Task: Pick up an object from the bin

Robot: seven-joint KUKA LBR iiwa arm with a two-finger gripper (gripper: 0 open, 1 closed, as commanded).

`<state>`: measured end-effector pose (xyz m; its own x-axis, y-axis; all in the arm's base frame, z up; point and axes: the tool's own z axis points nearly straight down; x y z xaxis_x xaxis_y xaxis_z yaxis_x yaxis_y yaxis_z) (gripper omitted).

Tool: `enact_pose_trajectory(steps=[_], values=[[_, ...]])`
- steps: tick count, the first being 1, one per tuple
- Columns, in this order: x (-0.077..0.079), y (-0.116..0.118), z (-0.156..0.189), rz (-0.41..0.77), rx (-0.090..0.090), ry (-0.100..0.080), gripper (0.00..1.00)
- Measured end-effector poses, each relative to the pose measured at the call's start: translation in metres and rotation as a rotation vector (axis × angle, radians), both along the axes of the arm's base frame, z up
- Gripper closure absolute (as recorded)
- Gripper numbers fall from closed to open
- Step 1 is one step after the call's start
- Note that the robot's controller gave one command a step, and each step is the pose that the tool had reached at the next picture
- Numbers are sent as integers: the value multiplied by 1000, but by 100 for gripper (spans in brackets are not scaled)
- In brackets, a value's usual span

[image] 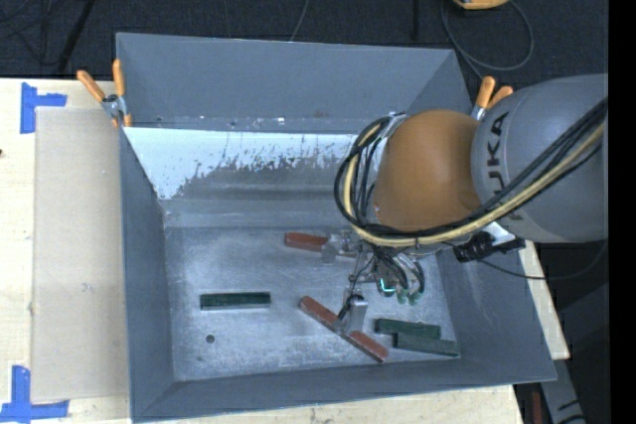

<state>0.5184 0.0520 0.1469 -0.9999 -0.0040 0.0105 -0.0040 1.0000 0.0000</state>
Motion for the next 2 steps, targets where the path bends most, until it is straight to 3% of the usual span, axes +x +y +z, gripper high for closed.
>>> enact_pose_trajectory(steps=[1,2], values=[[-2,-16,-79,-222,-2,-3,0],[-9,-21,-78,-207,-2,-6,0]])
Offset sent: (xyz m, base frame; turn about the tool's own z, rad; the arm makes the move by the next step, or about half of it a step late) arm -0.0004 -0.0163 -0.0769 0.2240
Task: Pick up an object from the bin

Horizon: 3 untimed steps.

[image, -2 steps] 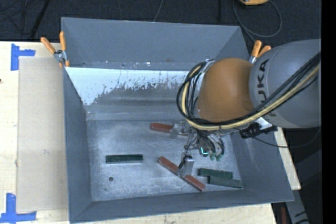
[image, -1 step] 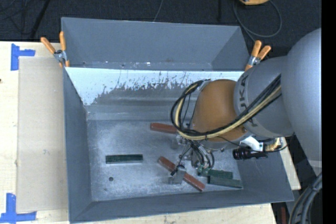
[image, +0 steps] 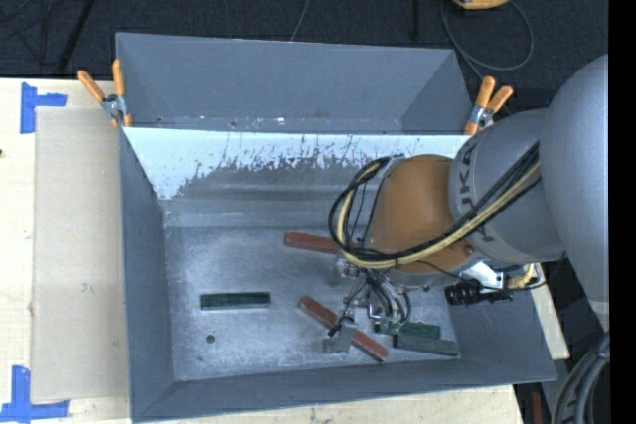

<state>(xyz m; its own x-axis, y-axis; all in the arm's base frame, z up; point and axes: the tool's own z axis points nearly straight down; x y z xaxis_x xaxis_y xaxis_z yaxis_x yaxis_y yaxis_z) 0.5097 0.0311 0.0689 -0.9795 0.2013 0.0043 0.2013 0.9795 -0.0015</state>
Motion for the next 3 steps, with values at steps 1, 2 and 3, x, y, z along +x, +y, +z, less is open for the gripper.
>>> enact_pose_trajectory(steps=[1,2,3], values=[[0,0,0,-3,1,-1,100],[-14,-12,0,1,0,1,100],[6,-29,22,-82,0,-6,100]])
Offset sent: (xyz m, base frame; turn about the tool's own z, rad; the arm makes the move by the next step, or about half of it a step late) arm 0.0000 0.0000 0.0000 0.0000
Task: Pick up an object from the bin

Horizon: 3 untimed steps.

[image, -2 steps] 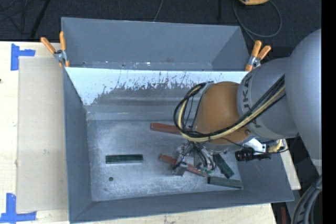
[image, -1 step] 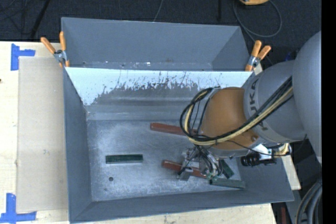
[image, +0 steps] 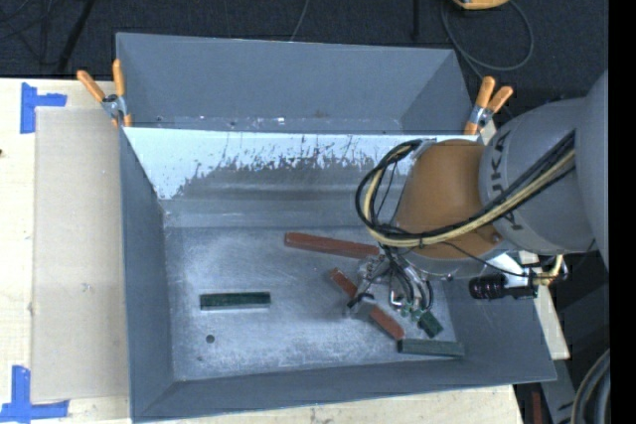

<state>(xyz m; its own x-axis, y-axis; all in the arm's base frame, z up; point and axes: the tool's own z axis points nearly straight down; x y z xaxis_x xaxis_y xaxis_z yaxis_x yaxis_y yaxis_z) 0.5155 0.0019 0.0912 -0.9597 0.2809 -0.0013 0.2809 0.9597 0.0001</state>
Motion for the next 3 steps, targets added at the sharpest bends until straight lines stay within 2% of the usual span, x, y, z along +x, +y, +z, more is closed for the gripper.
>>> enact_pose_trajectory(steps=[1,2,3], values=[[0,0,0,0,0,1,0],[20,4,-23,-7,1,1,0],[20,4,-22,-7,1,2,100]])
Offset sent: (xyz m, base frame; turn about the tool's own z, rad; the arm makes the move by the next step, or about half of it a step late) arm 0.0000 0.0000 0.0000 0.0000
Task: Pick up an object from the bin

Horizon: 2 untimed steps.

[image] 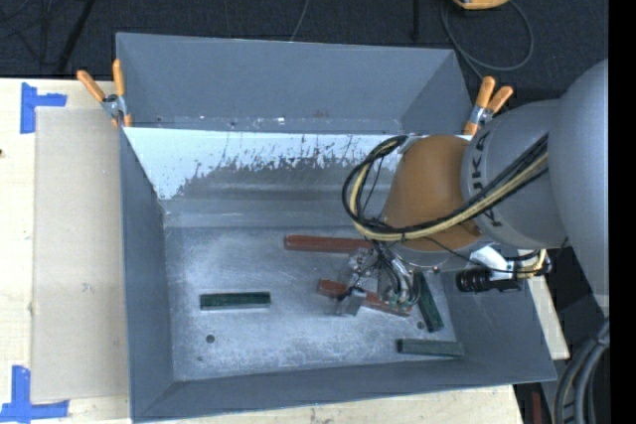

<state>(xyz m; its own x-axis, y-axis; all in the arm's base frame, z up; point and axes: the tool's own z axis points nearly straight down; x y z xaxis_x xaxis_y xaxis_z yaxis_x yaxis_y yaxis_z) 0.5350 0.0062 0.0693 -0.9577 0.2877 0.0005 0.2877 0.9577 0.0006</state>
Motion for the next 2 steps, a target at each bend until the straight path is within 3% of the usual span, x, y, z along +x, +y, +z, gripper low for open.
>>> enact_pose_trajectory(steps=[1,2], values=[[0,0,0,0,0,0,100],[0,-27,31,-46,-1,-2,100]])
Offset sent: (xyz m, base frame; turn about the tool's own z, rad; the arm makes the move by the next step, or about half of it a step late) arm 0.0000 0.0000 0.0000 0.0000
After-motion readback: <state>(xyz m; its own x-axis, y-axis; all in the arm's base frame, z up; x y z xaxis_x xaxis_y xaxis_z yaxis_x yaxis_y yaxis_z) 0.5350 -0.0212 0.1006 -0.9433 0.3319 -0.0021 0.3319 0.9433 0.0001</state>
